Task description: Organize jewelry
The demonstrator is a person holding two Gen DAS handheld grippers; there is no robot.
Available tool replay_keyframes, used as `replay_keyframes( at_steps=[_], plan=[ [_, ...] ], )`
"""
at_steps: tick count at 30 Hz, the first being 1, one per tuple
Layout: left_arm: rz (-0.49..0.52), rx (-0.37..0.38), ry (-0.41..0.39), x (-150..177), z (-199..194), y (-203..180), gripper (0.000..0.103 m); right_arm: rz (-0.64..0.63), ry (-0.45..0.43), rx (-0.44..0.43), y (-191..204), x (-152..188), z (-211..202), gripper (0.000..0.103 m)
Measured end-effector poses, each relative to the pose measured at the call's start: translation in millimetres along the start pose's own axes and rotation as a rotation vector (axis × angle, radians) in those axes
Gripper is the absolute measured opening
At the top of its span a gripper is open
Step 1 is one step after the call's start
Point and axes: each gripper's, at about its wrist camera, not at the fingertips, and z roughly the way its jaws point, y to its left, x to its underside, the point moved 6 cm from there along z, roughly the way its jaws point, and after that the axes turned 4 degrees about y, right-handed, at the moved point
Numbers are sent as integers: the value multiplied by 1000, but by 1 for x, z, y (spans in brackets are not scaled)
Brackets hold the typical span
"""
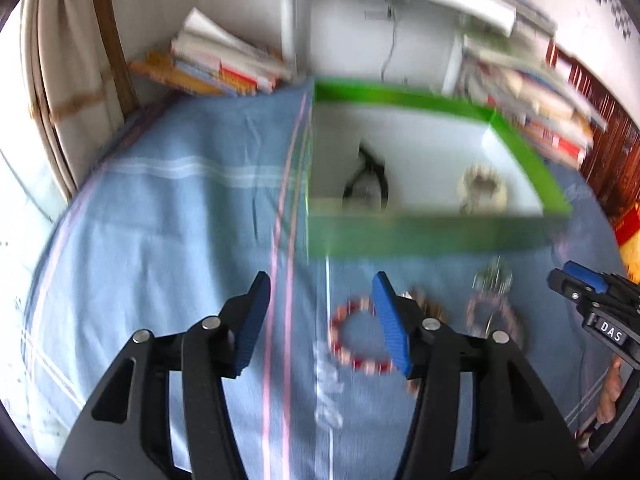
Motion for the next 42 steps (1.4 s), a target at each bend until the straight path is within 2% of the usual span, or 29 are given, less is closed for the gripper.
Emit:
replay_keyframes(
  at_steps=[4,9,12,15,17,18,20,21,23,24,25,28,35,42],
  plan=[
    [29,33,52,27,6,-12,59,-65,38,-6,23,15,10,39],
    [87,77,53,45,2,-31,62,-120,21,-43,47,17,5,39],
    [96,98,72,52,6,-37,62,-151,33,-42,55,20,11,25],
    [106,116,82,57,11,-44,62,-150,59,-32,56,23,19,23],
    [121,132,88,58,11,-51,62,-150,71,-48,58,25,24,17],
    [131,140,91,58,12,-55,62,-148,69,-54,59,26,24,10],
    [148,142,98,60,14,-62,62,-148,64,-66,59,27,21,8],
    [153,136,102,61,16,-64,61,-147,59,-70,58,27,20,8],
    [168,102,106,64,19,-70,41,-141,43,-71,55,25,14,8],
    [173,84,113,66,21,-71,27,-137,36,-65,52,24,11,8],
    [170,78,122,69,23,-71,21,-132,24,-58,49,22,7,8],
    [154,77,110,71,22,-69,12,-115,-10,-31,38,14,-5,8],
    [125,56,106,70,19,-57,10,-24,-119,57,-3,-7,-42,8],
    [124,56,73,68,8,-54,9,31,-104,134,-35,-6,-40,8]
  ],
)
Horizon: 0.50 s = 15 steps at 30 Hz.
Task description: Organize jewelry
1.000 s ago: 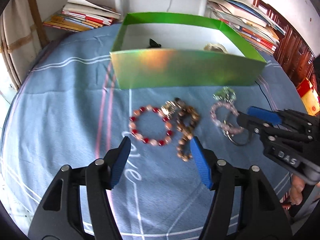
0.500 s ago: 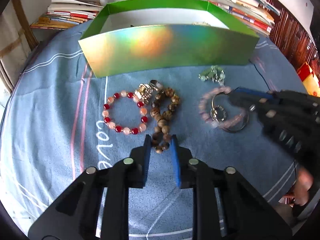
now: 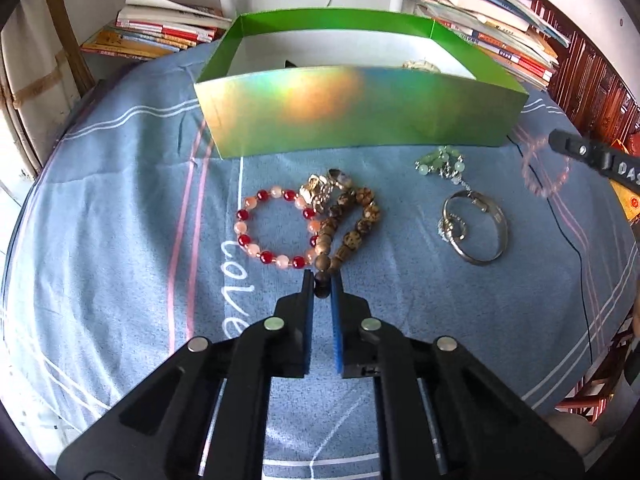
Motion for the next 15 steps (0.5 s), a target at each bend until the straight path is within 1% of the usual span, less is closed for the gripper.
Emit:
replay_keyframes(
  at_steps=[10,13,15],
  plan=[
    [-8,-2,-73,-8,-28,2,8,-12,2,-20,5,4,1,8],
    [-8,-1,-94,-11,-37,3,8,-6,23,-7,2,7,6,8],
    [-8,-1,-92,-13,-35,2,8,0,38,5,0,9,11,8]
  ],
)
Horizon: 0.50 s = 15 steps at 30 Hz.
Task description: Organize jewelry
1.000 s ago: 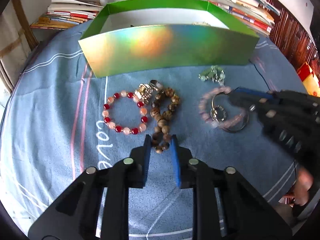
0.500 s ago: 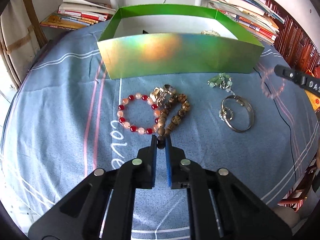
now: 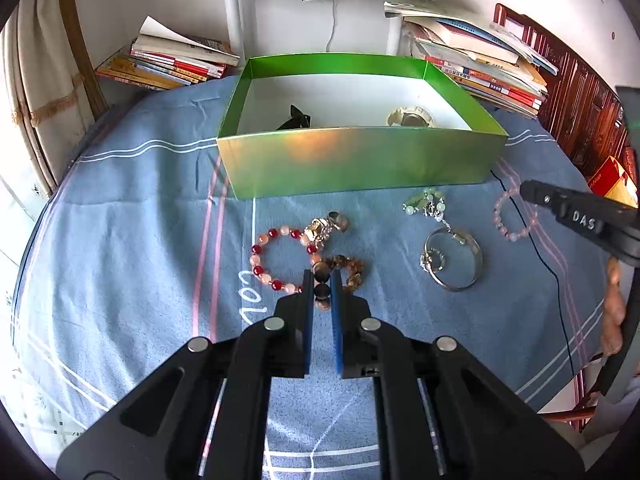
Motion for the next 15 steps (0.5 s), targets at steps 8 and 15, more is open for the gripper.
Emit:
replay_keyframes(
  at_steps=[8,15],
  plan=[
    [-5,-11,43,4,13,1,10,24,57,33,-10,9,19,8],
    [1,-12,75,8,23,0,28,43,75,32,-14,11,24,20]
  ],
)
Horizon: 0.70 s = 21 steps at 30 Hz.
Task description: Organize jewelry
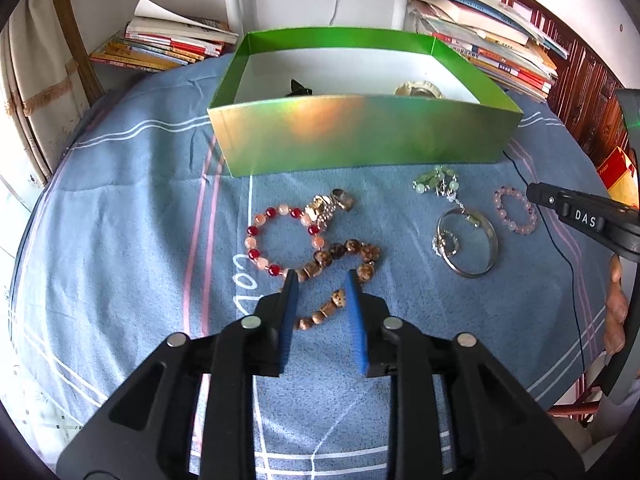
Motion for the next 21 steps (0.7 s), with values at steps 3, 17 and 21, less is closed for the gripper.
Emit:
replay_keyframes(
  at_steps=[3,17,21],
  plan=[
    [-5,0,20,1,7,2,32,14,-1,5,-3,-1,0,35],
    [-7,56,73,12,22,7,48,-11,21,18,-1,1,7,40],
    [-39,56,64,7,22,16,48,2,25,31,-8,1,8,40]
  ],
)
